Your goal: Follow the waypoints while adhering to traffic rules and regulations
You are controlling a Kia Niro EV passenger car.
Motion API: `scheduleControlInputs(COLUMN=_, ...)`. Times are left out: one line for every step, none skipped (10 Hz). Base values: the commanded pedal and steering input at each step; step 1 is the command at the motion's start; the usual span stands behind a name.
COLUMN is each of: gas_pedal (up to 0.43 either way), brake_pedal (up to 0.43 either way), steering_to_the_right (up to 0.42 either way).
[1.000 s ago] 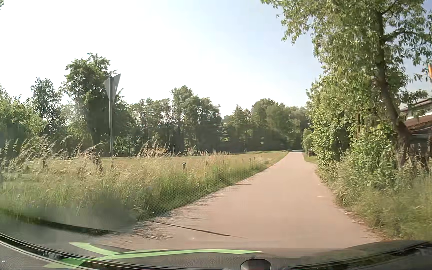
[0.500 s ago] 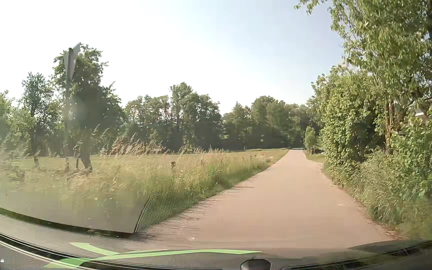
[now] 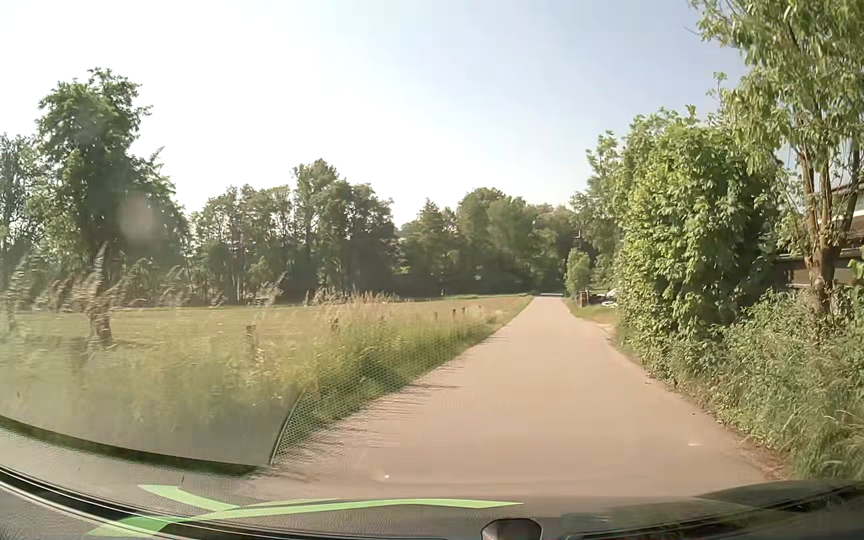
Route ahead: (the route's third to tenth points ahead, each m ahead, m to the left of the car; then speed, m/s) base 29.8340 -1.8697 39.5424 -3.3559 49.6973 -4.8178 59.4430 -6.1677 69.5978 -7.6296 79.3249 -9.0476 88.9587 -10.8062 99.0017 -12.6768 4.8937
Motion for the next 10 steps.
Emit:
scheduleControlInputs(gas_pedal=0.110, brake_pedal=0.000, steering_to_the_right=0.185)
scheduleControlInputs(gas_pedal=0.110, brake_pedal=0.000, steering_to_the_right=0.174)
scheduleControlInputs(gas_pedal=0.110, brake_pedal=0.000, steering_to_the_right=0.152)
scheduleControlInputs(gas_pedal=0.110, brake_pedal=0.000, steering_to_the_right=0.136)
scheduleControlInputs(gas_pedal=0.110, brake_pedal=0.000, steering_to_the_right=0.111)
scheduleControlInputs(gas_pedal=0.110, brake_pedal=0.000, steering_to_the_right=0.087)
scheduleControlInputs(gas_pedal=0.110, brake_pedal=0.000, steering_to_the_right=0.069)
scheduleControlInputs(gas_pedal=0.110, brake_pedal=0.000, steering_to_the_right=0.056)
scheduleControlInputs(gas_pedal=0.110, brake_pedal=0.000, steering_to_the_right=0.049)
scheduleControlInputs(gas_pedal=0.110, brake_pedal=0.000, steering_to_the_right=0.048)
